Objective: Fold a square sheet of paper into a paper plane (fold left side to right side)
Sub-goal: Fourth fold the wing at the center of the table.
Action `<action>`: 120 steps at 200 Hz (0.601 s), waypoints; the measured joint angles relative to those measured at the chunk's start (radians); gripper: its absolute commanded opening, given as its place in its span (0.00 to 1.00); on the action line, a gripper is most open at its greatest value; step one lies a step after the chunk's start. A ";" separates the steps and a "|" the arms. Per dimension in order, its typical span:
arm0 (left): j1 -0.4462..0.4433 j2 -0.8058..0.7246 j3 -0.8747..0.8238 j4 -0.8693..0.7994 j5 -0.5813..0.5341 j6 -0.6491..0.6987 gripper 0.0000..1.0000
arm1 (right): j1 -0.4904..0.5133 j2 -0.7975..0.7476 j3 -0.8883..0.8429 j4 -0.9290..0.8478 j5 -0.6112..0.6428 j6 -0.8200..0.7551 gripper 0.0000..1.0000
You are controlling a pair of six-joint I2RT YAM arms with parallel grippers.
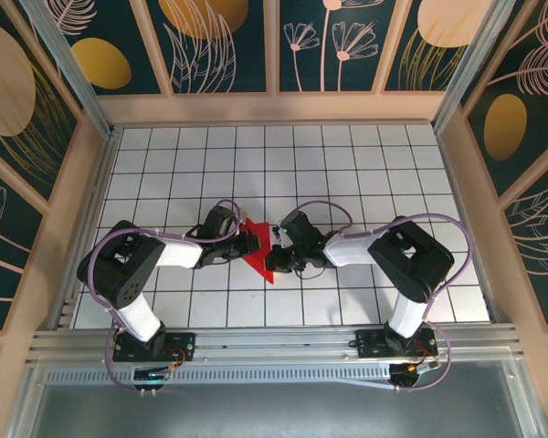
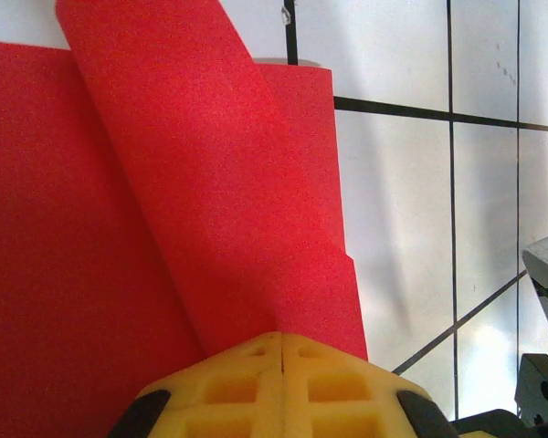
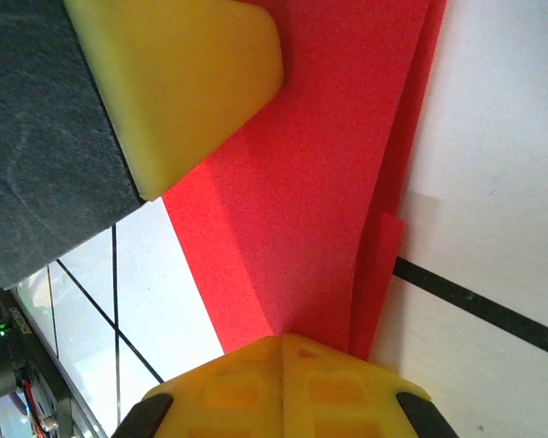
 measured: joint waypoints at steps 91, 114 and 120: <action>-0.006 0.043 0.114 -0.134 -0.027 0.061 0.00 | 0.015 0.019 0.051 -0.064 0.056 -0.033 0.00; -0.006 0.052 0.135 -0.153 -0.037 0.074 0.00 | 0.019 0.021 0.064 -0.085 0.079 -0.048 0.00; -0.006 0.055 0.140 -0.157 -0.039 0.075 0.00 | 0.019 0.021 0.066 -0.087 0.083 -0.050 0.00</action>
